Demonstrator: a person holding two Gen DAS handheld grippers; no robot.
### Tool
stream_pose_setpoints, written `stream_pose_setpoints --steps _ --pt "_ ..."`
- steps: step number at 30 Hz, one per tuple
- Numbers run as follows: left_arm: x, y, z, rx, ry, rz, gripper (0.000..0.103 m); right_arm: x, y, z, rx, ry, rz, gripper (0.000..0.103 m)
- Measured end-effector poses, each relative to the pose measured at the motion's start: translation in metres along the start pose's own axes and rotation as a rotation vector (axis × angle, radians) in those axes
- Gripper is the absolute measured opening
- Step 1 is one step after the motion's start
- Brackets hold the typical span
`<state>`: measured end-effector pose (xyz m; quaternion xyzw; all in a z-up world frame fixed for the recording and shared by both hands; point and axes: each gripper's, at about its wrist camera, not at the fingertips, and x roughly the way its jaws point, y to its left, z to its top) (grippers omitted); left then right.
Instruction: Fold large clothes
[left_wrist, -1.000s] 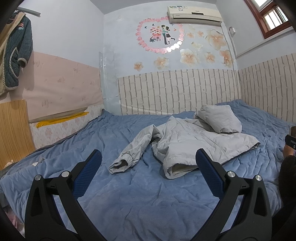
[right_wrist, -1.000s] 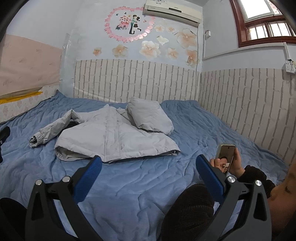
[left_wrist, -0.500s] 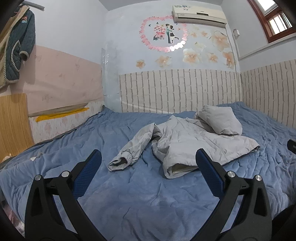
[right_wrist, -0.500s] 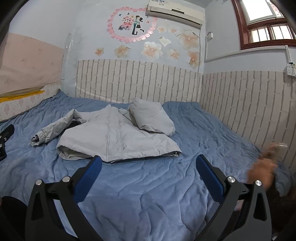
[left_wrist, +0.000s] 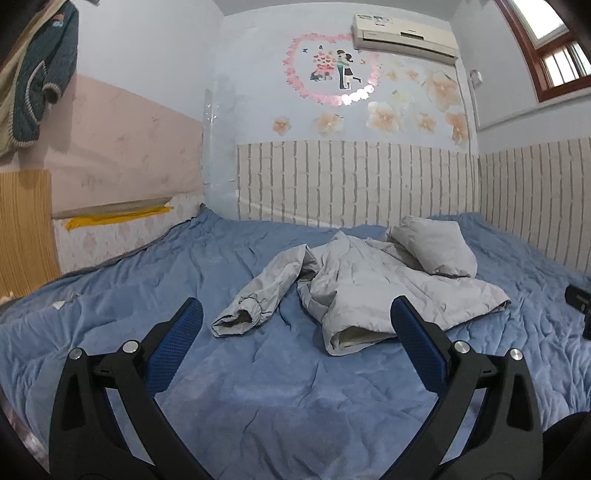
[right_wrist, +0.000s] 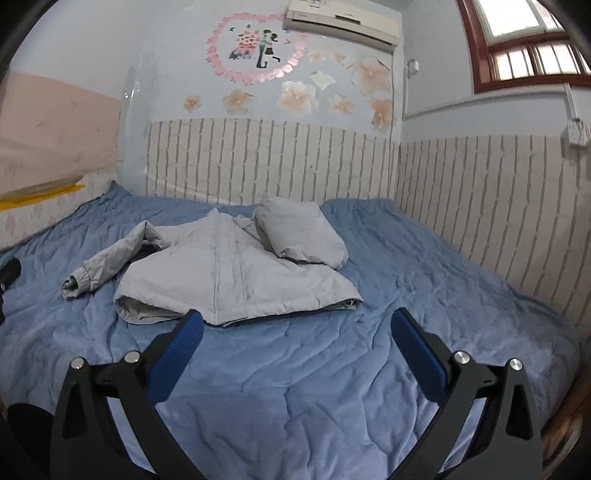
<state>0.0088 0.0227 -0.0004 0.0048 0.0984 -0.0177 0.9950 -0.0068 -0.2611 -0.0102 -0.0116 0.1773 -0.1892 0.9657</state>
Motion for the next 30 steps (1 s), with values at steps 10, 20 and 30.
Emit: stream_pose_setpoints --steps 10,20,30 --pt "0.002 0.0 0.0 -0.005 0.009 0.001 0.1 0.003 0.004 0.0 -0.029 0.003 -0.005 0.101" --pt "0.001 -0.011 0.001 0.05 0.001 0.017 0.1 0.005 -0.009 -0.003 0.03 -0.003 0.008 0.101" --pt "0.001 -0.017 0.001 0.085 0.0 0.026 0.1 0.008 -0.021 -0.007 0.07 -0.002 0.018 0.101"
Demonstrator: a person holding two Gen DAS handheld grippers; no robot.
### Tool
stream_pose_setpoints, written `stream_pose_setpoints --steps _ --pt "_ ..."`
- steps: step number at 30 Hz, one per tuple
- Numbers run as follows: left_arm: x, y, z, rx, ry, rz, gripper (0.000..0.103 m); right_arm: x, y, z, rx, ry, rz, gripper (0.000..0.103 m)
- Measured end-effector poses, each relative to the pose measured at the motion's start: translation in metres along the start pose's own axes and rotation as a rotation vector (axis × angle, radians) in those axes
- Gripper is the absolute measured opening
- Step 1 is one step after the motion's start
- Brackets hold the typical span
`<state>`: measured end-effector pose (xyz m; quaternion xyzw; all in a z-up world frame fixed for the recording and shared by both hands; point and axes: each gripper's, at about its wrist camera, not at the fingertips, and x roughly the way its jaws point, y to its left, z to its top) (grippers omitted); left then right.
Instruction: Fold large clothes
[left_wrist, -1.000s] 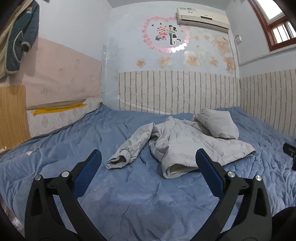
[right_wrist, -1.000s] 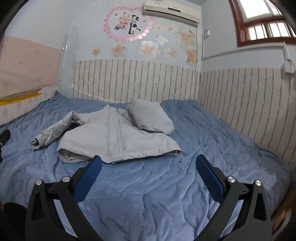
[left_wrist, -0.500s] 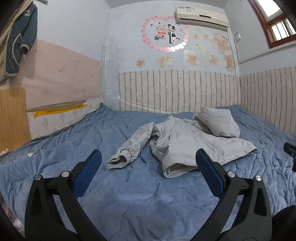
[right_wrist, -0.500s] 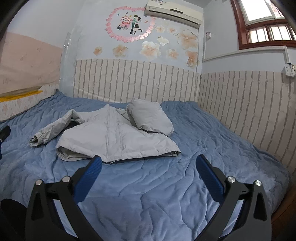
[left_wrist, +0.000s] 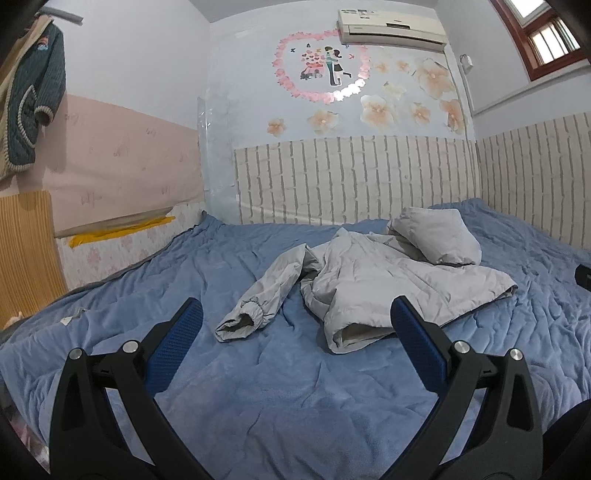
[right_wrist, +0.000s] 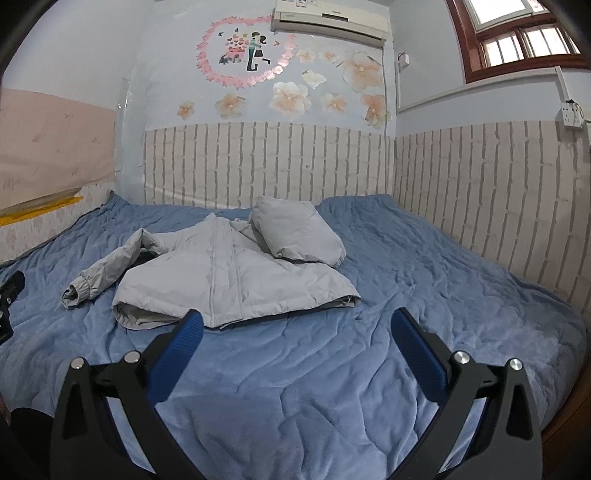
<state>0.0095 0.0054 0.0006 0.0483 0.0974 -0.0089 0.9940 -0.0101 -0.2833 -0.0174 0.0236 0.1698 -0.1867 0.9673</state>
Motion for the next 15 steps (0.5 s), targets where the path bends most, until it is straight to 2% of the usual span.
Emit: stream_pose_setpoints --steps 15 --pt "0.0005 -0.009 -0.001 0.039 -0.003 0.01 0.1 0.0012 -0.0097 -0.0017 0.042 0.004 0.011 0.101"
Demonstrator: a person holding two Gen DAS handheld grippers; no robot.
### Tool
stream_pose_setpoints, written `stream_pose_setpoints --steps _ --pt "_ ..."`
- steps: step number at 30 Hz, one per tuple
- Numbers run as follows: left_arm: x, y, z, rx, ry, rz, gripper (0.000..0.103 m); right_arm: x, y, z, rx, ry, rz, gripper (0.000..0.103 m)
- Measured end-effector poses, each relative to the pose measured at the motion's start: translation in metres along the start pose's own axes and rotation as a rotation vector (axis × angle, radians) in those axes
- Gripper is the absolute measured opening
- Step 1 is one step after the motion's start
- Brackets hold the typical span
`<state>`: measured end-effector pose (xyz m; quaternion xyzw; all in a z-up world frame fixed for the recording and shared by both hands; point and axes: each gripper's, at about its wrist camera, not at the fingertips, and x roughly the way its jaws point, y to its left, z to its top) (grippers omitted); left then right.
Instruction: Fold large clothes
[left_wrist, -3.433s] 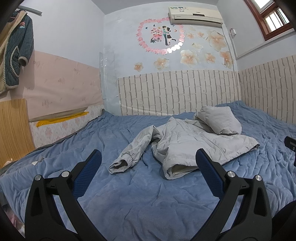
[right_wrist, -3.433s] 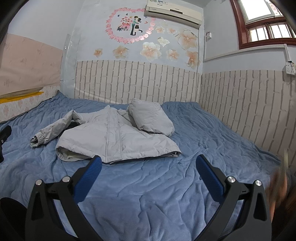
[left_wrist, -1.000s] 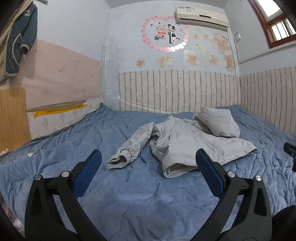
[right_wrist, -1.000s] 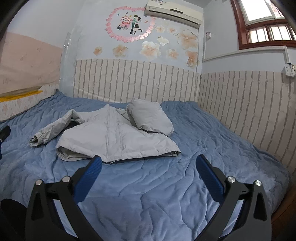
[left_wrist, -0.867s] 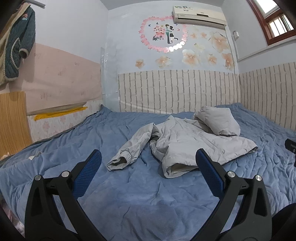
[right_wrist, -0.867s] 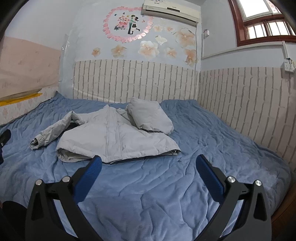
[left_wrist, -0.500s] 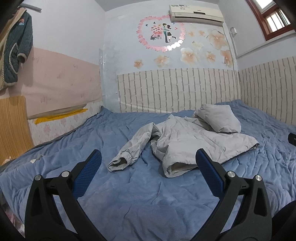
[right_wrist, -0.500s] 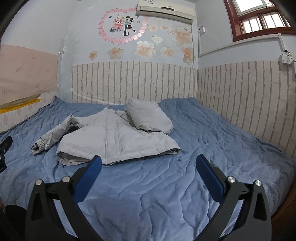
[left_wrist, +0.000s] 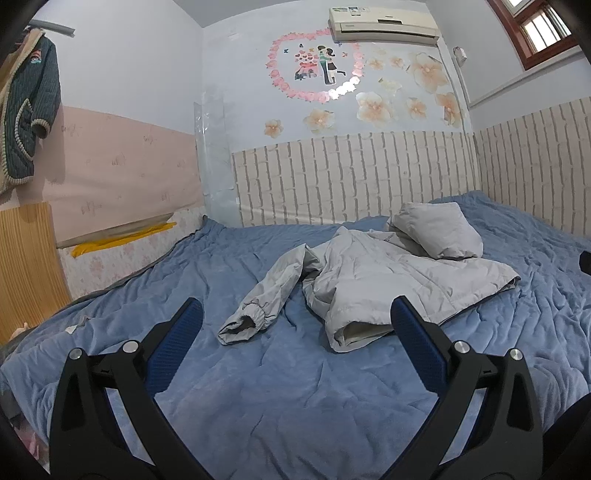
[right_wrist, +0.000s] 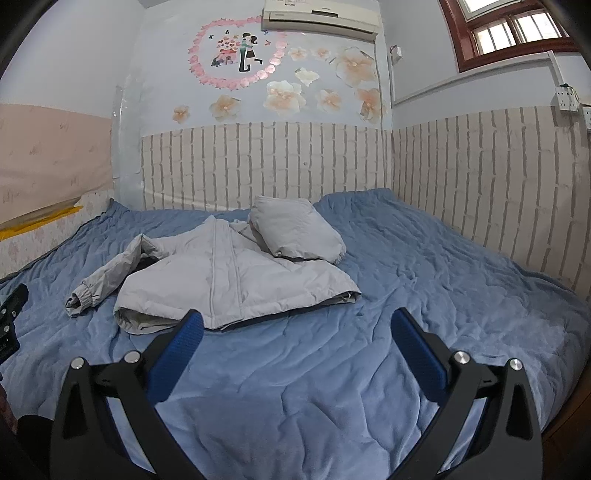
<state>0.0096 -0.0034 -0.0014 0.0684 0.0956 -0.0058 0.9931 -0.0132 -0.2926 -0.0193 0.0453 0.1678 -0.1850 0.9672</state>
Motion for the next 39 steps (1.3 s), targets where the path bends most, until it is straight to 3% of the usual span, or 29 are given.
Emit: stream_pose_setpoints --steps 11,17,21,24,27,33,39 --pt "0.0 0.004 0.0 0.0 0.015 -0.008 0.1 0.001 -0.001 0.0 0.005 0.011 -0.001 0.101" --pt "0.008 0.02 0.004 -0.071 0.039 -0.021 0.1 0.012 -0.01 0.007 0.032 0.061 0.051 0.101" --pt "0.027 0.018 0.02 -0.053 -0.002 0.013 0.1 0.03 -0.029 0.019 0.089 0.027 0.05 0.101" --pt "0.065 0.013 0.031 -0.07 0.042 0.002 0.1 0.083 -0.042 0.026 0.063 0.119 0.032 0.101" --pt "0.13 0.005 0.021 -0.145 0.208 -0.077 0.1 0.155 -0.054 0.02 -0.008 0.202 0.023 0.101" --pt "0.23 -0.028 -0.023 -0.113 0.468 -0.079 0.1 0.278 -0.072 0.019 -0.12 0.259 -0.005 0.101" --pt "0.29 -0.057 -0.053 -0.11 0.593 -0.104 0.1 0.378 -0.082 -0.004 -0.13 0.42 -0.018 0.101"
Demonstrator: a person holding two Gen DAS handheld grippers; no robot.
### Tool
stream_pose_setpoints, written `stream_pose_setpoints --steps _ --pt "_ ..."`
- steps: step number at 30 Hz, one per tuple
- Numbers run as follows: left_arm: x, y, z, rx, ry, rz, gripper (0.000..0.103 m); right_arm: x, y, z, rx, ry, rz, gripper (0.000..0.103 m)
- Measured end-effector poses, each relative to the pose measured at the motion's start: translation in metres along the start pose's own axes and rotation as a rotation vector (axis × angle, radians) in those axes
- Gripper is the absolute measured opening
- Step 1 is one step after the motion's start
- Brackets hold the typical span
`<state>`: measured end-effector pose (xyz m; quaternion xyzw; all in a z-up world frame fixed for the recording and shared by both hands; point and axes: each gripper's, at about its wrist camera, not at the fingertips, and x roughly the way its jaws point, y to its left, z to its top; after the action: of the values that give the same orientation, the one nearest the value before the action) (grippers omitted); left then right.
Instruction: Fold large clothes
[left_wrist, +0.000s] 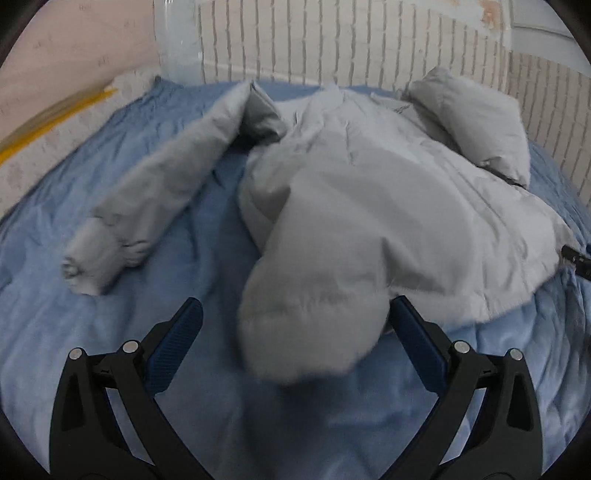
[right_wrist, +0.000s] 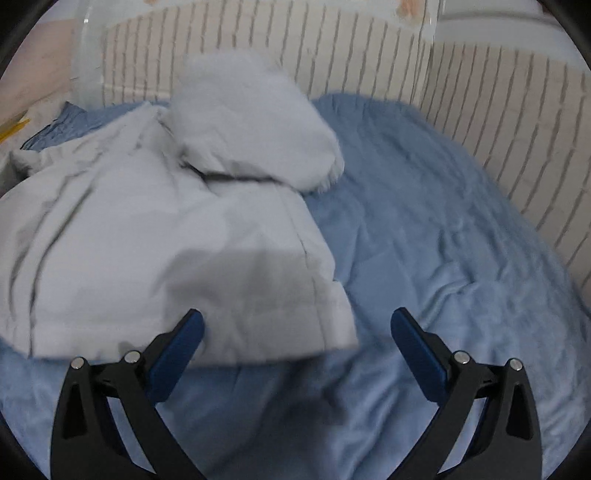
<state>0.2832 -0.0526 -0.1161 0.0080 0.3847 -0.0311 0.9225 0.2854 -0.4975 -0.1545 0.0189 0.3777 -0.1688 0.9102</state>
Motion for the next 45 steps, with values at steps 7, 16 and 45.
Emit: stream_pose_setpoints --steps 7,16,45 --pt "0.05 -0.001 0.013 -0.064 0.124 -0.08 0.086 0.026 0.012 0.009 -0.031 0.071 0.108 0.024" --pt "-0.012 0.027 0.021 -0.018 0.08 -0.226 0.006 -0.098 0.027 0.0 -0.01 -0.028 0.278 0.009" --pt "-0.09 0.134 0.002 0.136 -0.127 0.145 0.1 -0.079 -0.071 -0.029 0.076 -0.042 0.092 0.1"
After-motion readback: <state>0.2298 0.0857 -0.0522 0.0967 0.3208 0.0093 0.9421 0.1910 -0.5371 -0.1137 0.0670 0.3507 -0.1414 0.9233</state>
